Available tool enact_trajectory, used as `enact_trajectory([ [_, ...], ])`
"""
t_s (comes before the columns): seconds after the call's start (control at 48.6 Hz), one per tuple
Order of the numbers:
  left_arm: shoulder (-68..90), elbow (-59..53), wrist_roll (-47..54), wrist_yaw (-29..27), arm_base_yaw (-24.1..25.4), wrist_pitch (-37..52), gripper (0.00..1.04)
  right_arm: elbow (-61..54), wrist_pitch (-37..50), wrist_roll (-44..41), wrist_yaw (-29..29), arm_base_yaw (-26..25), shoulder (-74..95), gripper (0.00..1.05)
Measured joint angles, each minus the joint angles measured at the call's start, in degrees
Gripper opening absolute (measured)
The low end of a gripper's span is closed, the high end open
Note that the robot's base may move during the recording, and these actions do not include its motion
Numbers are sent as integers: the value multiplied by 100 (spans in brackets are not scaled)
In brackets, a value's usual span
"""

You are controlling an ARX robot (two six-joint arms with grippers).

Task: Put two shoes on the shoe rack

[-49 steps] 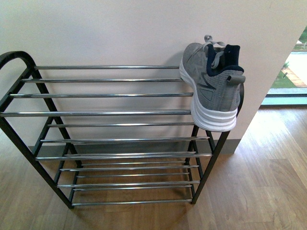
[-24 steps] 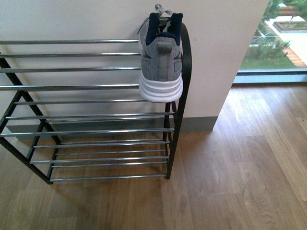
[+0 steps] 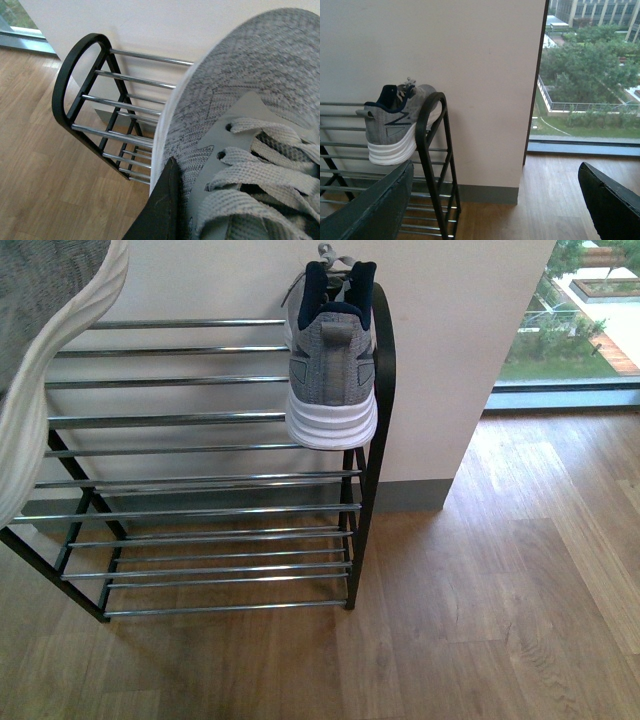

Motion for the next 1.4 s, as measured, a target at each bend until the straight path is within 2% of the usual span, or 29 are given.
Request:
enact_trajectory([
  [0.247, 1550, 1250, -243, 463, 101, -105, 3, 0, 0, 0, -2, 0, 0, 95],
  [0.638, 4159, 3550, -1425, 1386, -109, -424, 3, 0, 0, 0, -2, 0, 0, 95],
  [1.008, 5064, 4710, -1609, 1344, -195, -807, 3, 0, 0, 0, -2, 0, 0, 95],
  [1.399, 5121, 4778, -1547, 1320, -114, -833, 3, 0, 0, 0, -2, 0, 0, 95],
])
